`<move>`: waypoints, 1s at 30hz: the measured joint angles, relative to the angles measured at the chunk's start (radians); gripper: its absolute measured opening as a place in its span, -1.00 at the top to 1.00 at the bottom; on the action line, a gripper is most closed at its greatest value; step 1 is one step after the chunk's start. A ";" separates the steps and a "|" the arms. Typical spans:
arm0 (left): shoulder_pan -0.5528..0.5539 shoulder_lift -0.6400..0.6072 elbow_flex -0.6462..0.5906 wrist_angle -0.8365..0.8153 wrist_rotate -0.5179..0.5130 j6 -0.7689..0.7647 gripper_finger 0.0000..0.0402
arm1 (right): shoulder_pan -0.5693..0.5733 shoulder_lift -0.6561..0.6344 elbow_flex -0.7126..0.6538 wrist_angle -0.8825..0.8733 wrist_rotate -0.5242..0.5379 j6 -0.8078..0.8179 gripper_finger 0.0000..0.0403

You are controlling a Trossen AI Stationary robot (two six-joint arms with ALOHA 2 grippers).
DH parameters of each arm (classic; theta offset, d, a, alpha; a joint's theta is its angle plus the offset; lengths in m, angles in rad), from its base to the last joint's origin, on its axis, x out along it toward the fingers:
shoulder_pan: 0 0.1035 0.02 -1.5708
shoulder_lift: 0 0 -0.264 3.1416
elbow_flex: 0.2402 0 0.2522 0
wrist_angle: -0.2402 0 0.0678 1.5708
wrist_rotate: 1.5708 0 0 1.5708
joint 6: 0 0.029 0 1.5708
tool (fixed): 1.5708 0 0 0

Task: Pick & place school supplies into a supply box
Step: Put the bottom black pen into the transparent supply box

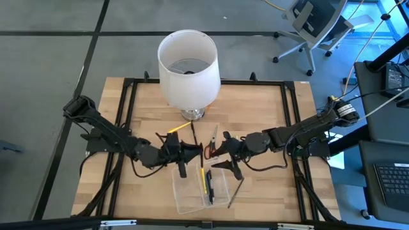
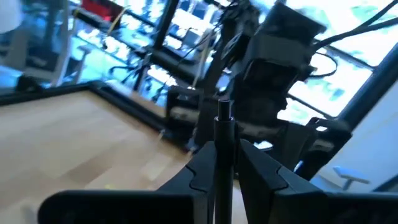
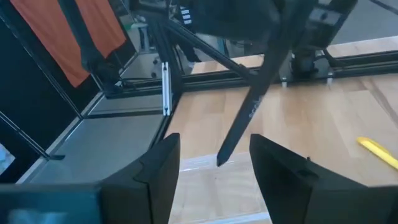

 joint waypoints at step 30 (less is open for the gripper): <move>0.059 0.000 0.001 0.153 0.155 0.223 0.78 | -0.036 0.085 0.000 0.208 -0.080 0.165 0.06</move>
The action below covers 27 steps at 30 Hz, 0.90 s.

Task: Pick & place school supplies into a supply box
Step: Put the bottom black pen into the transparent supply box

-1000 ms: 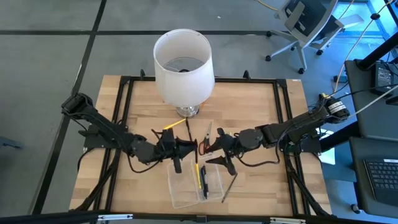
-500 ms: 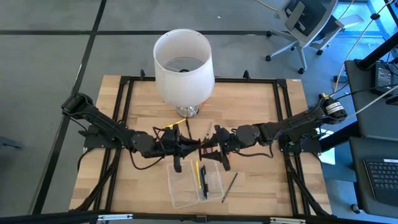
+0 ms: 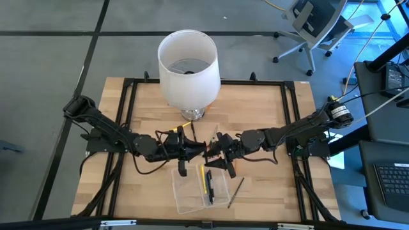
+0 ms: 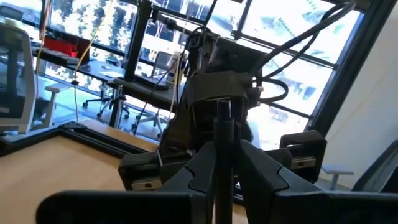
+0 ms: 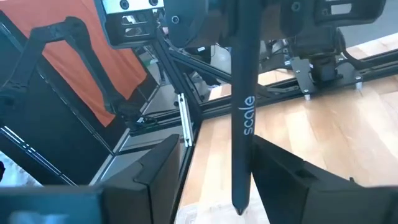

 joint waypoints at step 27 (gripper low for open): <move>0.001 0.000 0.001 -0.004 -0.009 0.065 0.51 | -0.012 -0.001 -0.001 -0.026 -0.003 -0.007 0.79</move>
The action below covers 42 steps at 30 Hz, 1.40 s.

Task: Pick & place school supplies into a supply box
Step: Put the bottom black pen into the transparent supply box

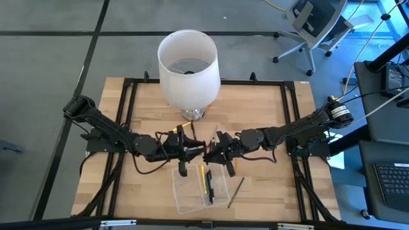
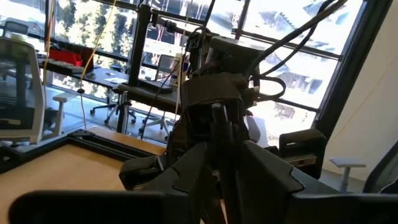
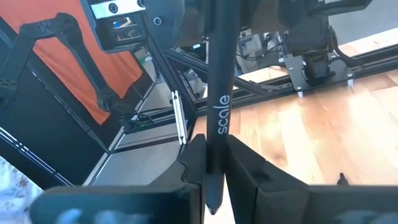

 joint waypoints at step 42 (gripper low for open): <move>-0.117 -0.153 -0.001 -1.048 0.158 -0.788 0.37 | 0.178 0.008 0.002 -0.571 0.181 0.888 0.77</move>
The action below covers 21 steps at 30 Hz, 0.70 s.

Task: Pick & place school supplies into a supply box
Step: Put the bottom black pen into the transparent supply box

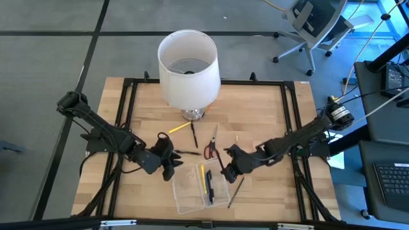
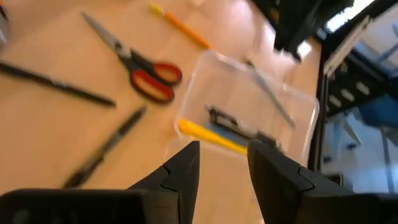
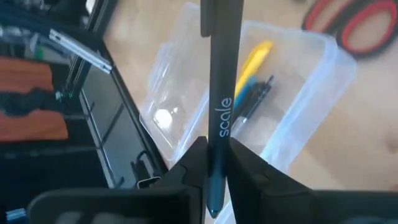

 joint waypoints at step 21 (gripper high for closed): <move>-0.094 0.000 0.000 -0.103 0.102 -0.016 0.36 | 0.036 0.464 0.738 -0.690 0.031 0.250 0.77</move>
